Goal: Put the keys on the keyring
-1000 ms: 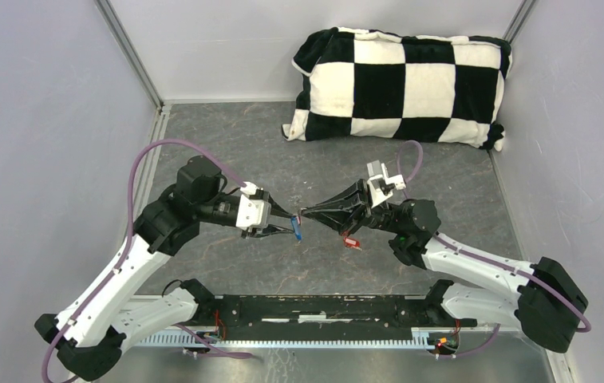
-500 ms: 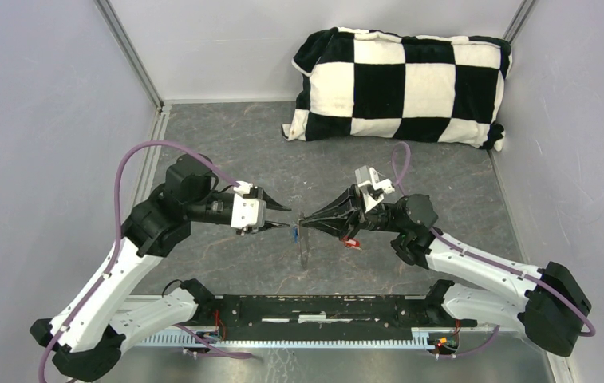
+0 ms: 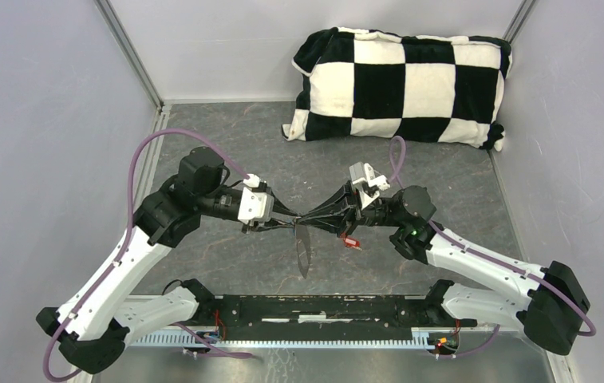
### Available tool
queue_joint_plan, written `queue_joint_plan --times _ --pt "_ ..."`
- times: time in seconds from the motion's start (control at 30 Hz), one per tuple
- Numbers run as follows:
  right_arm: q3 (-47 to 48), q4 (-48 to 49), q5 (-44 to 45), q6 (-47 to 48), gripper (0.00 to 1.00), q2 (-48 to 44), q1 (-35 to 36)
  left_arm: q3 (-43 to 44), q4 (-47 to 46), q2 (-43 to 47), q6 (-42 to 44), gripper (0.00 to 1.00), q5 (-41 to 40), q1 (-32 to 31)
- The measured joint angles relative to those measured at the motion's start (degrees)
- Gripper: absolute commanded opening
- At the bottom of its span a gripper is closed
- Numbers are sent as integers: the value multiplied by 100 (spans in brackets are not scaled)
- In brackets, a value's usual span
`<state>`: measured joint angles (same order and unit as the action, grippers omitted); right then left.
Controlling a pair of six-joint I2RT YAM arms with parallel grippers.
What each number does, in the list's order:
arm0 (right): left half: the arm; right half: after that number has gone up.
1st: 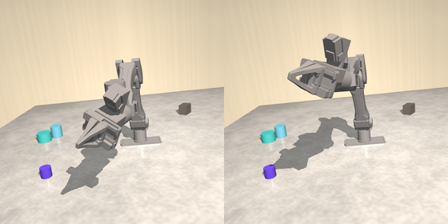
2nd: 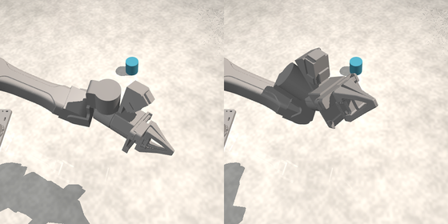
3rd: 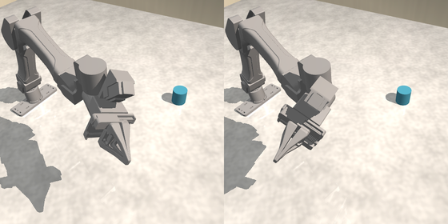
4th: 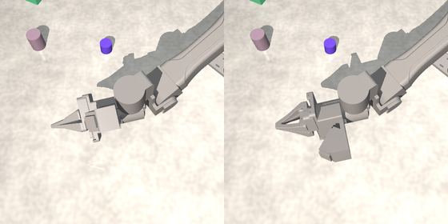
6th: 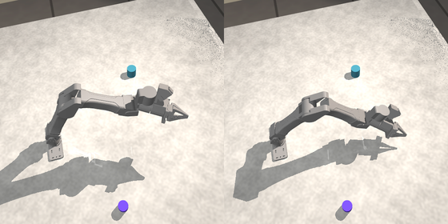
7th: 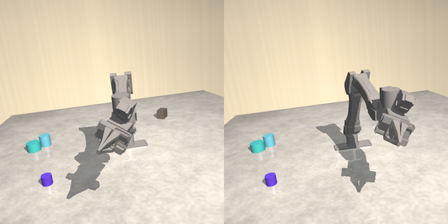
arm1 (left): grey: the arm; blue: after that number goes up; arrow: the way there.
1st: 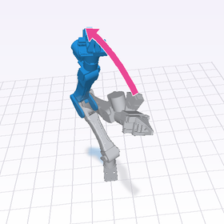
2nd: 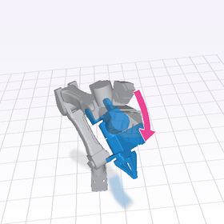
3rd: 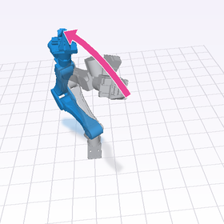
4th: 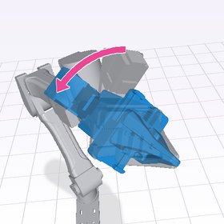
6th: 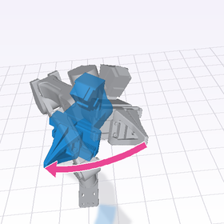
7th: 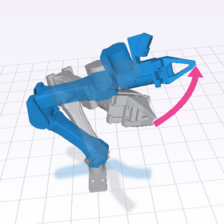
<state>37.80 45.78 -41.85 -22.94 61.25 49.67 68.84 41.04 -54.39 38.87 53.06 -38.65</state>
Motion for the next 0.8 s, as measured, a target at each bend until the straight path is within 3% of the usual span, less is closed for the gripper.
queue_joint_plan --times 0.17,0.43,0.8 --pt "66 -258 -2 181 1 0 0 22 0 70 -83 36 57 0" --pt "87 -586 -20 365 1 0 11 22 2 151 -120 22 96 0" --pt "122 -688 -20 387 1 0 11 20 116 37 -116 32 -50 0"
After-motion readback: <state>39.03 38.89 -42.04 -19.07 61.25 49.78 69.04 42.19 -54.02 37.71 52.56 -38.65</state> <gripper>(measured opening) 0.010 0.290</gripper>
